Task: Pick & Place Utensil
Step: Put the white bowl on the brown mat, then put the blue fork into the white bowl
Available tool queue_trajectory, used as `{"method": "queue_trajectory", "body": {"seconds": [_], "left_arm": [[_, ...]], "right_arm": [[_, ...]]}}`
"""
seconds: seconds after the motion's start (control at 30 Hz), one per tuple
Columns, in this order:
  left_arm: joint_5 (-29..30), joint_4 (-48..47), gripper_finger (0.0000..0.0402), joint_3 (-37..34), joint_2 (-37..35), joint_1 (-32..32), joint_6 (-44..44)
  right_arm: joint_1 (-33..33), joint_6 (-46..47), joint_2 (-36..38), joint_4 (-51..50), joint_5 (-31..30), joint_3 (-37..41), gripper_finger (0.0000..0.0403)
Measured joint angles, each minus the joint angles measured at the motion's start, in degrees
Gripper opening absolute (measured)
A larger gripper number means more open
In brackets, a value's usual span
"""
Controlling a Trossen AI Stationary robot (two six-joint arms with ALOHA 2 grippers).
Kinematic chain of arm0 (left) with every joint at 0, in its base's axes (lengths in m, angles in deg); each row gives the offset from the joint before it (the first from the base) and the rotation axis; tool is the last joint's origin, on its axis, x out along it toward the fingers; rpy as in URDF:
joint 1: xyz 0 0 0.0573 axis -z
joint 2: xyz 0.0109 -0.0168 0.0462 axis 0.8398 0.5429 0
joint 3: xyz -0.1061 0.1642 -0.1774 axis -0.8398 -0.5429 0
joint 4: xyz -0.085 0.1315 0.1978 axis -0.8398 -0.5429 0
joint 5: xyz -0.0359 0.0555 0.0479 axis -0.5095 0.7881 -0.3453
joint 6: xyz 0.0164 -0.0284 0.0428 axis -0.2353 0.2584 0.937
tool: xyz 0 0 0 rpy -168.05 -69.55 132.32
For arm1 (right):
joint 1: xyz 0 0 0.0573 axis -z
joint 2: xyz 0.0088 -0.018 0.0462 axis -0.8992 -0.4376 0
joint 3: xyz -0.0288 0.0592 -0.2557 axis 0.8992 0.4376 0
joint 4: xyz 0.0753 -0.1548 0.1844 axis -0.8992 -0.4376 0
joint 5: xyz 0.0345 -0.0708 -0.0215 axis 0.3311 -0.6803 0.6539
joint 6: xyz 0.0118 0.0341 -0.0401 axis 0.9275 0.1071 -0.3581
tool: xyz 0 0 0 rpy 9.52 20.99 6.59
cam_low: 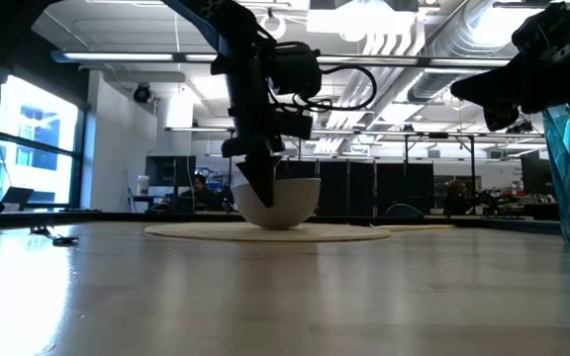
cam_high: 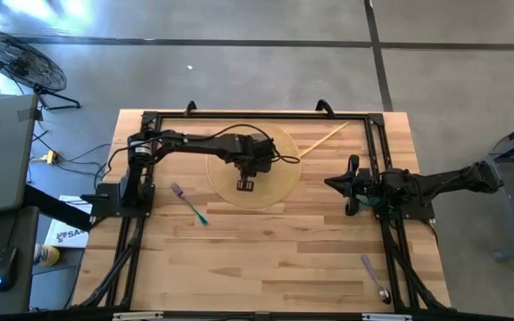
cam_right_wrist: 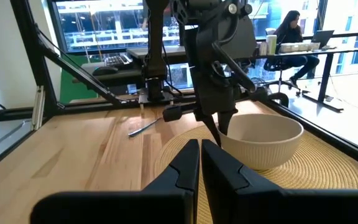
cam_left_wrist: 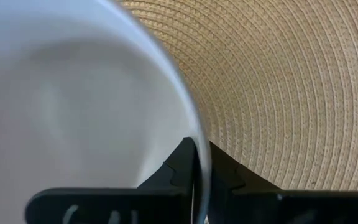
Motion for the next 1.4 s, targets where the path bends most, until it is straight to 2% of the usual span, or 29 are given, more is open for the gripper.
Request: {"method": "queue_trajectory", "body": {"seconds": [0.2, 0.4, 0.6, 0.77, 0.97, 1.1, 1.23, 1.4], "left_arm": [[0.46, -0.03, 0.0054, -0.05, 0.02, -0.02, -1.61], [1.08, -1.23, 0.0117, 0.11, -0.5, 0.08, -2.58], [-0.25, -10.24, 0.0167, 5.96, -1.47, 1.09, -2.98], [-2.86, -18.69, 0.0178, 12.55, -2.94, 1.57, -2.36], [-2.72, -23.94, 0.0179, 11.71, -10.52, 0.33, -1.23], [-2.62, -19.53, 0.0179, 8.12, -17.72, -2.18, -1.25], [-3.35, -8.6, 0.0179, 3.7, -24.11, -4.91, -1.97], [-4.59, -1.47, 0.0179, 1.96, -26.55, -6.57, -0.75]], "right_arm": [[0.02, 0.0, 0.0, -0.02, 0.02, 0.0, 0.0012], [0.01, 0.0, 0.0, -0.02, 0.02, -0.01, 0.0012], [0.01, 0.0, 0.0, 0.0, 0.02, -0.01, 0.0012], [0.0, 0.0, 0.0, -0.13, 0.04, 0.0, 0.0012], [0.0, 0.0, 0.0, -0.25, 0.04, -0.01, 0.0012], [0.01, 0.0, 0.0, -0.5, 0.03, -0.01, 0.0012], [0.01, 0.0, 0.0, -0.57, 0.02, -0.01, 0.0012], [0.0, 0.0, 0.0, -0.63, 0.02, -0.02, 0.0012]]}}
